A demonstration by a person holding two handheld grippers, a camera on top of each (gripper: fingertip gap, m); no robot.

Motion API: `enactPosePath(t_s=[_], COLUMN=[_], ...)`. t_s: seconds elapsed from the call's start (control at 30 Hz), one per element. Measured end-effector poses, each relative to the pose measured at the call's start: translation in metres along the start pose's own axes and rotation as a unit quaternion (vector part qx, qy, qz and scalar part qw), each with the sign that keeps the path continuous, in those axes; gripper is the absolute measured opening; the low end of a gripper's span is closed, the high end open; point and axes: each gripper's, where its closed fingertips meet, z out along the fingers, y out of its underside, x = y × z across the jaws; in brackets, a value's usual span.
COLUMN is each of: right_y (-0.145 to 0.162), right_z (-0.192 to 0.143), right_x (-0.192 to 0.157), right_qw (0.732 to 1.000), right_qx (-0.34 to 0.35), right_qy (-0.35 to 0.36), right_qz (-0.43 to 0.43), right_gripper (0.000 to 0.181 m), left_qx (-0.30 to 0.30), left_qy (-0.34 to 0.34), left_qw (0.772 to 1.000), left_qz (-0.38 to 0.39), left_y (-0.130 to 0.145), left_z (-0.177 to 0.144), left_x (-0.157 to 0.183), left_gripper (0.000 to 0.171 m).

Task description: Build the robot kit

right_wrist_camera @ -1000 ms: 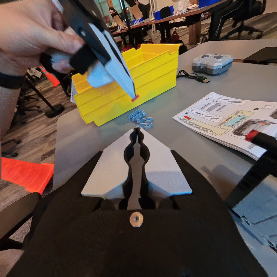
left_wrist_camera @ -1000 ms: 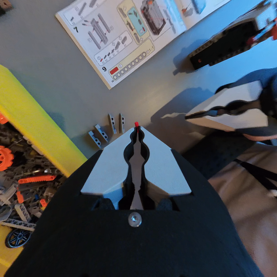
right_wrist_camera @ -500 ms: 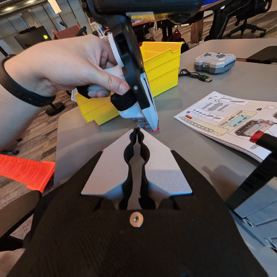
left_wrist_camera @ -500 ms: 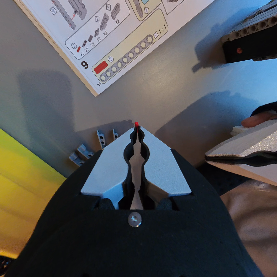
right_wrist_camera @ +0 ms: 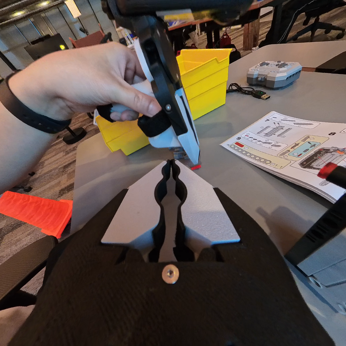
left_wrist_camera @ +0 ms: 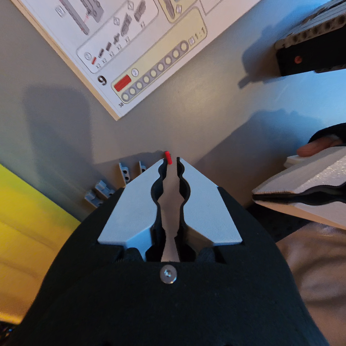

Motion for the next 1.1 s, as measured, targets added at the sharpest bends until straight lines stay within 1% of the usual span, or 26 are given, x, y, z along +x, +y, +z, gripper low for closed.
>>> enactPosePath(t_s=[0.1, 0.17, 0.23, 0.3, 0.33, 0.4, 0.43, 0.5, 0.6, 0.63, 0.7, 0.77, 0.87, 1.0, 1.07, 1.1], right_y=[-0.002, -0.002, -0.002, -0.003, -0.004, -0.003, -0.003, 0.000, 0.003, 0.004, 0.006, 0.008, 0.009, 0.009, 0.009, 0.009], right_z=[-0.001, -0.001, -0.001, -0.001, -0.001, -0.001, 0.000, 0.002, 0.005, 0.006, 0.008, 0.009, 0.010, 0.010, 0.010, 0.011], right_x=[-0.001, -0.002, -0.005, -0.006, -0.006, -0.006, -0.006, -0.008, -0.013, -0.014, -0.017, -0.019, -0.017, -0.013, -0.011, -0.010], right_qw=[1.000, 1.000, 1.000, 1.000, 1.000, 1.000, 1.000, 0.999, 0.999, 0.999, 0.999, 0.999, 0.999, 0.999, 0.999, 0.999], right_qx=[0.004, 0.004, 0.006, 0.007, 0.008, 0.008, 0.007, 0.002, -0.005, -0.009, -0.013, -0.017, -0.019, -0.019, -0.018, -0.018], right_qy=[-0.002, -0.006, -0.011, -0.015, -0.016, -0.019, -0.021, -0.027, -0.035, -0.037, -0.043, -0.045, -0.045, -0.044, -0.043, -0.043], right_qz=[0.000, 0.002, 0.005, 0.006, 0.006, 0.010, 0.013, 0.018, 0.009, 0.004, -0.004, -0.009, -0.009, 0.004, 0.008, 0.011], right_gripper=[0.000, 0.000, 0.000, 0.000, 0.000, 0.000, 0.000, 0.001, 0.001, 0.001, 0.001, 0.002, 0.002, 0.002, 0.002, 0.002], left_qx=[0.031, 0.068, 0.112, 0.146, 0.152, 0.133, 0.117, 0.077, 0.017, -0.009, -0.065, -0.117, -0.160, -0.208, -0.216, -0.207], left_qy=[-0.012, -0.036, -0.070, -0.098, -0.107, -0.118, -0.123, -0.114, -0.101, -0.103, -0.101, -0.099, -0.055, -0.054, -0.048, -0.049], left_qw=[0.999, 0.997, 0.991, 0.984, 0.982, 0.984, 0.985, 0.989, 0.992, 0.993, 0.993, 0.988, 0.983, 0.972, 0.969, 0.971], left_qz=[0.001, 0.013, 0.018, 0.009, -0.002, -0.028, -0.038, -0.053, -0.073, -0.059, -0.004, 0.027, 0.065, 0.100, 0.109, 0.112], left_y=[-0.007, -0.010, -0.003, 0.016, 0.031, 0.067, 0.083, 0.112, 0.139, 0.147, 0.164, 0.178, 0.189, 0.201, 0.203, 0.200], left_z=[-0.027, -0.060, -0.104, -0.146, -0.163, -0.180, -0.182, -0.173, -0.148, -0.138, -0.117, -0.102, -0.084, -0.071, -0.065, -0.064], left_x=[0.000, 0.000, -0.005, -0.017, -0.026, -0.050, -0.063, -0.085, -0.114, -0.121, -0.131, -0.143, -0.144, -0.157, -0.158, -0.159], left_gripper=[0.008, 0.005, 0.004, 0.005, 0.006, 0.009, 0.009, 0.009, 0.007, 0.004, 0.000, 0.000, 0.000, 0.001, 0.001, 0.003])
